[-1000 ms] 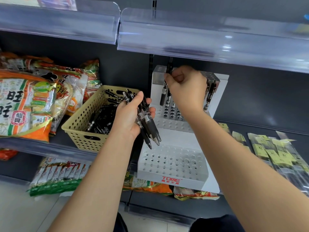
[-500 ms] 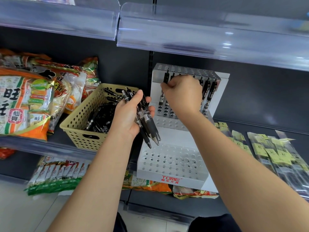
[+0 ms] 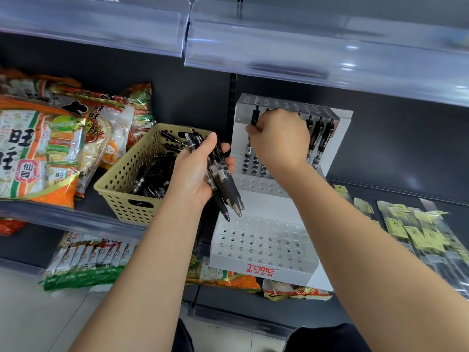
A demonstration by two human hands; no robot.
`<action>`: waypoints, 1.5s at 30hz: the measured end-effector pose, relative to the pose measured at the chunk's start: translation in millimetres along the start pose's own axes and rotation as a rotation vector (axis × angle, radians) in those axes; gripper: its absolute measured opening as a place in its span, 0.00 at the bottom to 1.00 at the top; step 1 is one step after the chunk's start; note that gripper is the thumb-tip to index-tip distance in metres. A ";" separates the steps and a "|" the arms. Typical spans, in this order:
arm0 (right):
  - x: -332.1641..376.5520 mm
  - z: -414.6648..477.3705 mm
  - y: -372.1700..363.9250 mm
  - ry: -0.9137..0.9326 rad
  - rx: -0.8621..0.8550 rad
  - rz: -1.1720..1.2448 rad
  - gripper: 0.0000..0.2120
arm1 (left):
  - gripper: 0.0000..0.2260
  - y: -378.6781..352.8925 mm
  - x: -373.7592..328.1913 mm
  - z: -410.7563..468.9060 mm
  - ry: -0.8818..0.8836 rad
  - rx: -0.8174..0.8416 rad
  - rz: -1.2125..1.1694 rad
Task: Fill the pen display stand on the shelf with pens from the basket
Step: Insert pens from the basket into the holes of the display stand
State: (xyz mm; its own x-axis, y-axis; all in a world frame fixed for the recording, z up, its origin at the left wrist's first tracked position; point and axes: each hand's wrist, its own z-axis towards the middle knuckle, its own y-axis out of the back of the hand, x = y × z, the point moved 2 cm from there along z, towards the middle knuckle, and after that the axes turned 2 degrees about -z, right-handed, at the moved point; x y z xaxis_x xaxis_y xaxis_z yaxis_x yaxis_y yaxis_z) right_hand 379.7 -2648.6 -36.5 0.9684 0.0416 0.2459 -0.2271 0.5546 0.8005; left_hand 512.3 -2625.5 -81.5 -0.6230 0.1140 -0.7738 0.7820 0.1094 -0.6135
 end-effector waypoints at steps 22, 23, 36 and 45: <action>15.0 -18.4 0.5 -0.190 0.747 0.788 0.10 | 0.15 0.8 2.0 -1.5 0.041 0.035 -0.069; 14.7 -18.3 1.3 -0.218 0.741 0.809 0.09 | 0.16 0.9 2.4 -1.5 0.035 0.038 -0.064; 2.0 -8.1 8.7 -0.465 0.395 1.107 0.08 | 0.08 9.1 6.1 6.8 -0.069 -0.116 -0.111; 6.6 1.9 16.2 -0.388 -0.005 1.027 0.11 | 0.09 10.4 6.4 8.2 -0.075 -0.108 -0.119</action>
State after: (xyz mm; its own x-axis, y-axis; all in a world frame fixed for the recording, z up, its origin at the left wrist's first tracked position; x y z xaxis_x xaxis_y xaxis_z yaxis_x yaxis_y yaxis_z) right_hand 382.2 -2640.9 -20.9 0.2196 0.2224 0.9499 -0.9056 0.4087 0.1136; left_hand 516.5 -2631.7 -94.1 -0.7053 0.0204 -0.7086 0.6940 0.2238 -0.6843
